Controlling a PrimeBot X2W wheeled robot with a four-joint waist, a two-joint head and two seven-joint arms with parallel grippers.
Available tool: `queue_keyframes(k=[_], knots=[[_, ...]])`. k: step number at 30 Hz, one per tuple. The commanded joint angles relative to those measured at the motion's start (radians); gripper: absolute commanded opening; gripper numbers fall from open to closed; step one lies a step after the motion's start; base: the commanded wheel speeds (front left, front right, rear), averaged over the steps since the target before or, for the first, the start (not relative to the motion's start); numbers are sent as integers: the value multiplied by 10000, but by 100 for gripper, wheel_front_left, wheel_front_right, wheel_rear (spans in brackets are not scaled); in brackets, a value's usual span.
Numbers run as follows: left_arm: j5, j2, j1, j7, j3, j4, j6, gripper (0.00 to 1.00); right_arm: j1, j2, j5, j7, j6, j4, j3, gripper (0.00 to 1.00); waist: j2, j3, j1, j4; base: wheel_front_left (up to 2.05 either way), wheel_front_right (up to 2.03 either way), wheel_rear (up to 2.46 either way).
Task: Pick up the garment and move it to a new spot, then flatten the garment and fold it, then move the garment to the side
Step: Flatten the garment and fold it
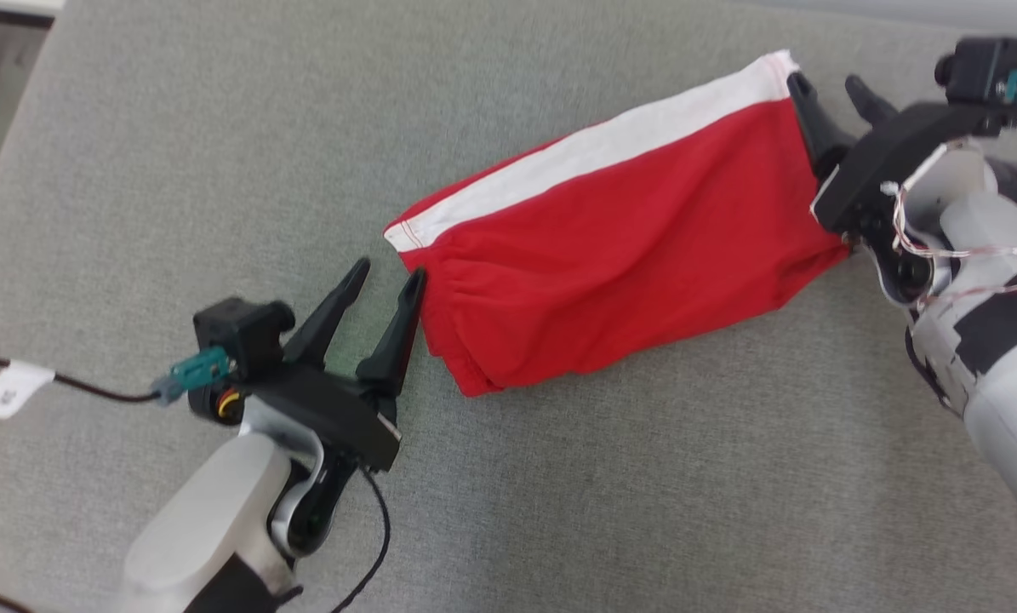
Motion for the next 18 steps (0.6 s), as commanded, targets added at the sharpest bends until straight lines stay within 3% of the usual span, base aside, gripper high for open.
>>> queue_keyframes(k=[1, 8, 10, 11, 13, 18], knots=[[173, 90, 452, -31, 117, -73, 18, 100, 404, -89, 253, -243, -18, -135, 110, 100, -1, -653, 0, -186, 0, 0, 0], [2020, 96, 1997, -25, 1741, -771, 89, 100, 1735, -476, 395, -1286, -18, -515, 727, 100, -1, -1629, 0, -335, 0, 0, 0], [2866, -33, 2636, -24, 2453, -1292, 217, 100, 2101, -527, 546, -1582, -18, -541, 836, 100, -1, -1855, 0, -382, 0, 0, 0], [3989, -65, 3291, -24, 2991, -1926, 476, 100, 2434, -579, 639, -1811, -18, -541, 916, 100, -1, -2029, 0, -420, 0, 0, 0], [4600, -449, 4035, -24, 3606, -2581, 677, 100, 2798, -615, 751, -1991, -18, -486, 960, 100, -1, -2172, 0, -405, 0, 0, 0], [5864, -1124, 5534, -24, 4500, -3447, 450, 100, 3447, -642, 969, -2214, -18, -252, 1015, 100, -1, -2387, 0, -183, 0, 0, 0]])
